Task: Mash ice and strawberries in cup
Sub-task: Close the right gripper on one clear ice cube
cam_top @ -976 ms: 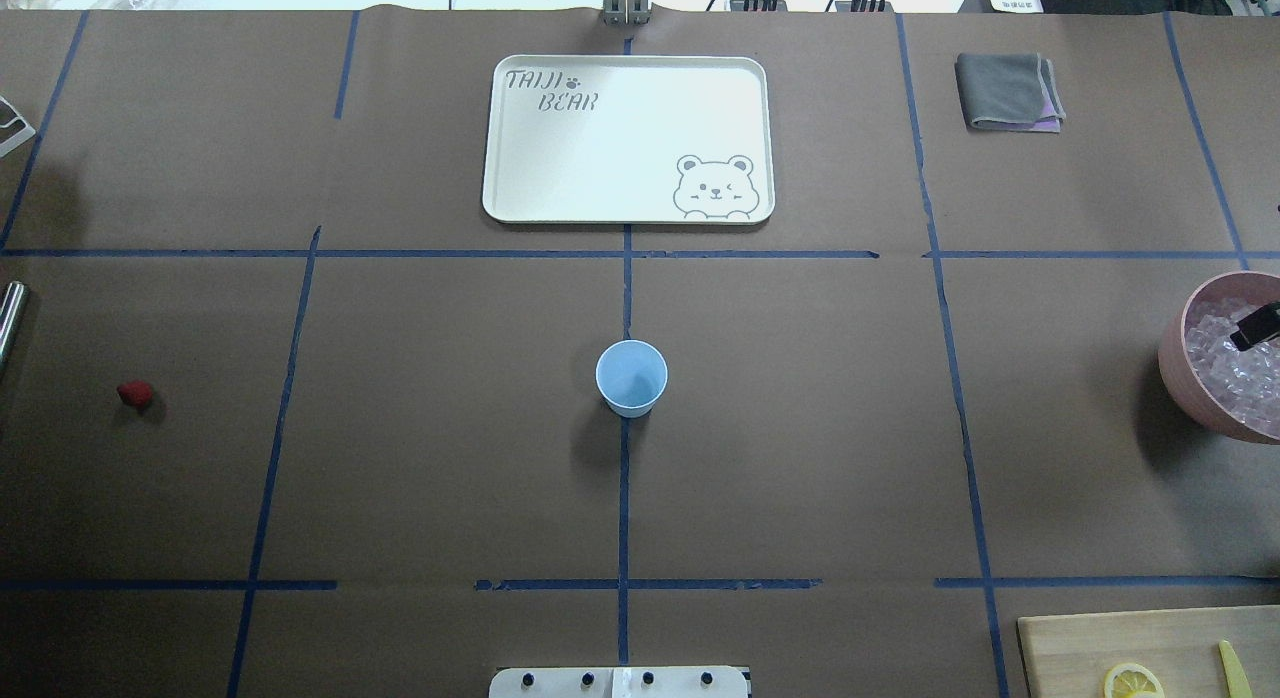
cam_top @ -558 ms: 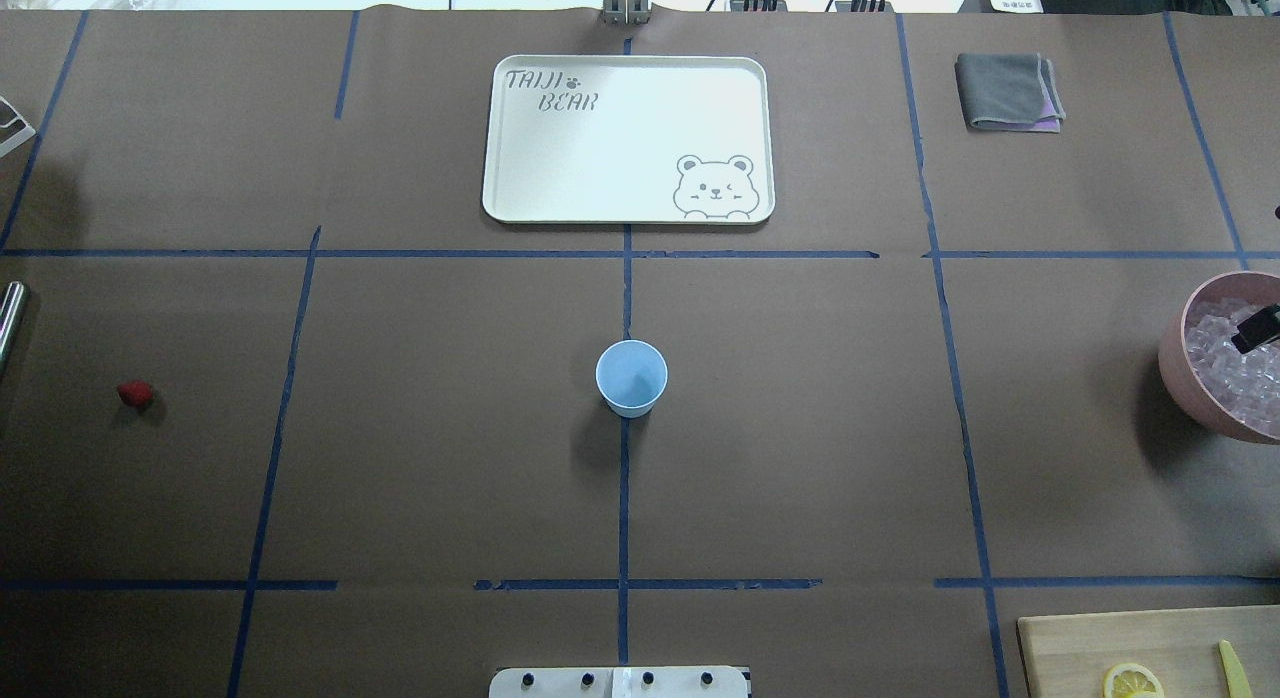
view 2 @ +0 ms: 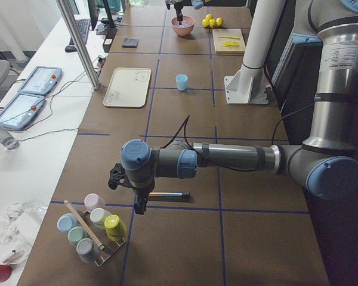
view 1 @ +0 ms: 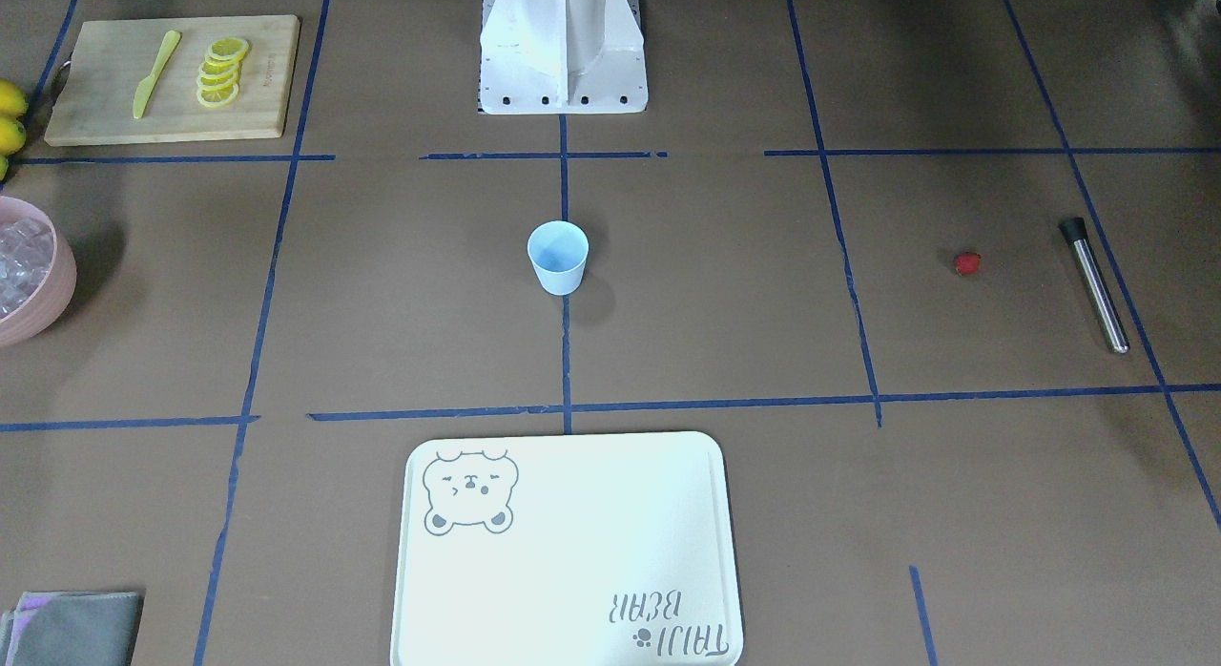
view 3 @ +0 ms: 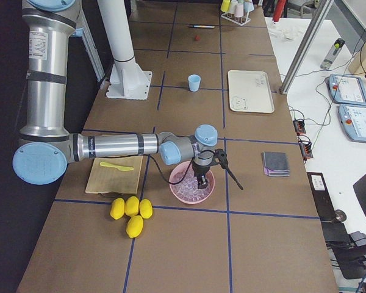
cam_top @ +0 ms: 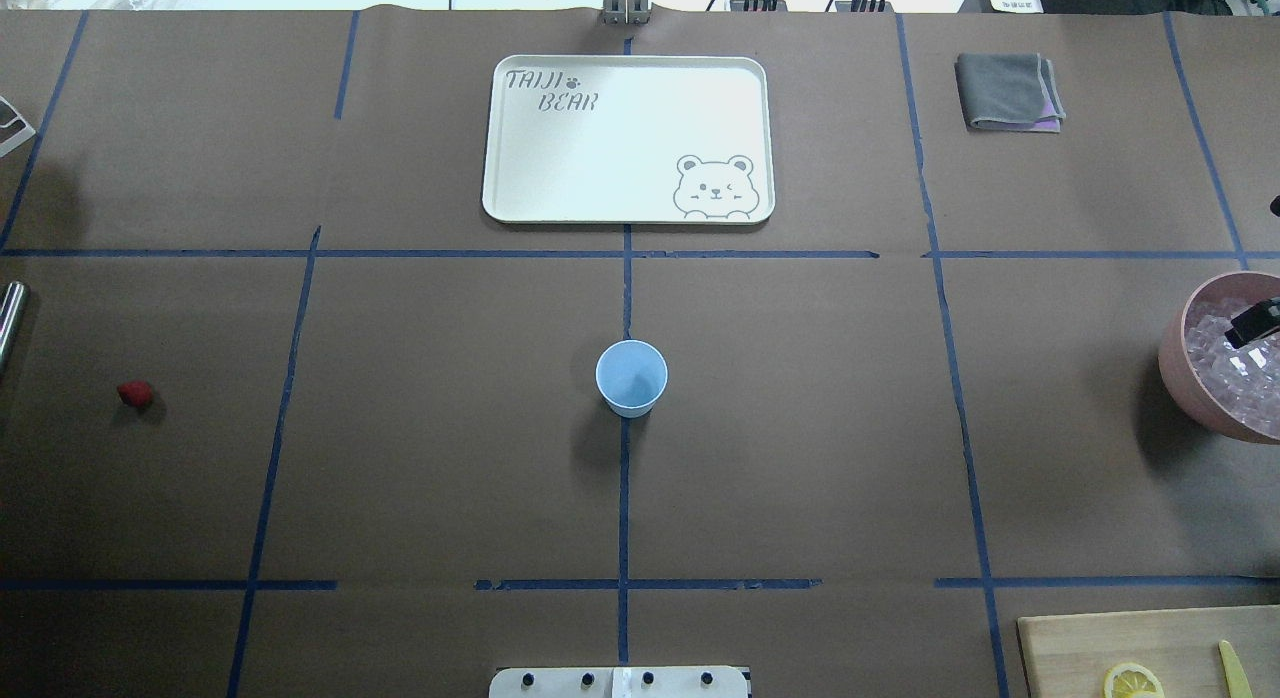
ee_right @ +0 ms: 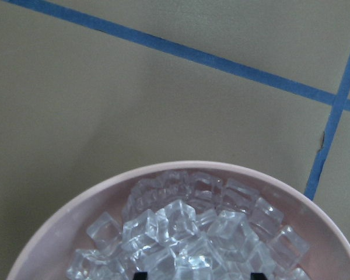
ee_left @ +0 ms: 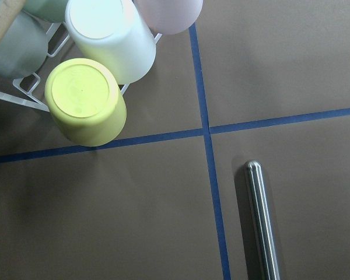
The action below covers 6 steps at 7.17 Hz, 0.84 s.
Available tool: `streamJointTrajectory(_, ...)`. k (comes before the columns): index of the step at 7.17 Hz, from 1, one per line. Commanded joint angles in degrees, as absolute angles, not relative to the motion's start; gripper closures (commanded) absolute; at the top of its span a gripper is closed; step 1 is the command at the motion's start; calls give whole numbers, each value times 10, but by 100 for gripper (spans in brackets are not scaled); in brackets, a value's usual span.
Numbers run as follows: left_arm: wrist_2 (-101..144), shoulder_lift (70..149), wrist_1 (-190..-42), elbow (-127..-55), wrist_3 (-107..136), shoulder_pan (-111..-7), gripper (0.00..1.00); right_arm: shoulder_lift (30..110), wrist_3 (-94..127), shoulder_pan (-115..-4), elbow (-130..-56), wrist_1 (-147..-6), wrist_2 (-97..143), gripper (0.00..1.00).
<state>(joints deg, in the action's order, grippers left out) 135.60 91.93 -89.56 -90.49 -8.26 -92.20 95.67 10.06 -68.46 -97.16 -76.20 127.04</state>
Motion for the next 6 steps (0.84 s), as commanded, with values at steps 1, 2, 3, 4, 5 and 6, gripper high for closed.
streamJointTrajectory(1, 1356, 919, -895, -905, -83, -922, 0, 957, 101, -683, -973, -762, 1271, 35)
streamJointTrajectory(2, 1357, 919, -895, -905, -83, -922, 0, 957, 101, -681, -973, -761, 1271, 36)
streamJointTrajectory(3, 1357, 919, -895, -905, -83, -922, 0, 957, 101, -681, -973, -761, 1272, 40)
streamJointTrajectory(4, 1357, 918, -895, -908, -83, -922, 0, 957, 101, -681, -973, -760, 1273, 52)
streamJointTrajectory(5, 1357, 918, -895, -909, -83, -923, 0, 957, 101, -681, -974, -759, 1273, 72)
streamJointTrajectory(6, 1357, 918, -894, -909, -83, -923, 0, 957, 97, -681, -974, -759, 1273, 86)
